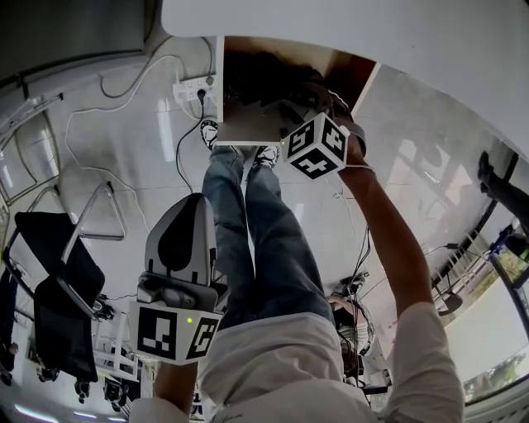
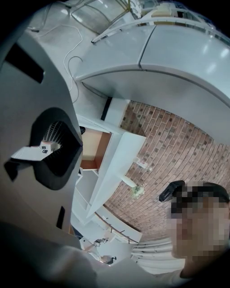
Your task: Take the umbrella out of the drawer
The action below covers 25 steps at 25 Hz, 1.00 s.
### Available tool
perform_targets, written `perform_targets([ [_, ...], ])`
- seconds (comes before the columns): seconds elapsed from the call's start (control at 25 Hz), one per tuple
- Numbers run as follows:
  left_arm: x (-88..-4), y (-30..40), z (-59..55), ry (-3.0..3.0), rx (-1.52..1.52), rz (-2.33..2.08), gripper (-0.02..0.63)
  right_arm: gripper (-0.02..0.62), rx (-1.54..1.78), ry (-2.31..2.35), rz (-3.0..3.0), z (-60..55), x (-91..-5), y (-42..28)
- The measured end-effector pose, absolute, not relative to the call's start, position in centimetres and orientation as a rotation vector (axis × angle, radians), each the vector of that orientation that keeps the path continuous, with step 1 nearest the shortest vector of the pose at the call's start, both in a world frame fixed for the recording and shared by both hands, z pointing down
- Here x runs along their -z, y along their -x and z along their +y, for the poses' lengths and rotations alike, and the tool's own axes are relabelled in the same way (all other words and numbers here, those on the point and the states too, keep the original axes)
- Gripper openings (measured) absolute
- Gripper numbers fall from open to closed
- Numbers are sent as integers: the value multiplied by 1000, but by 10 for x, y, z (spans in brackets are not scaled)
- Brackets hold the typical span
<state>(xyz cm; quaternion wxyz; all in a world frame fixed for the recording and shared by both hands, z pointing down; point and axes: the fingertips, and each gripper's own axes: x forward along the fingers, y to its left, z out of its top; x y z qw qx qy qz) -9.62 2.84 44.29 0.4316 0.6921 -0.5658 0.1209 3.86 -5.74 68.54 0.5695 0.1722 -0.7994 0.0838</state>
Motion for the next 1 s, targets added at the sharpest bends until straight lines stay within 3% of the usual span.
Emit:
perform_targets([
  [0.24,-448,96,29,-1718,-305,-1397,17,281,-130,-380,-1817,-64,-707,-46],
  [1.0,-462,106,26,-1694,-301,-1365,17,302,36,-226,-1738,-68,-744,-42],
])
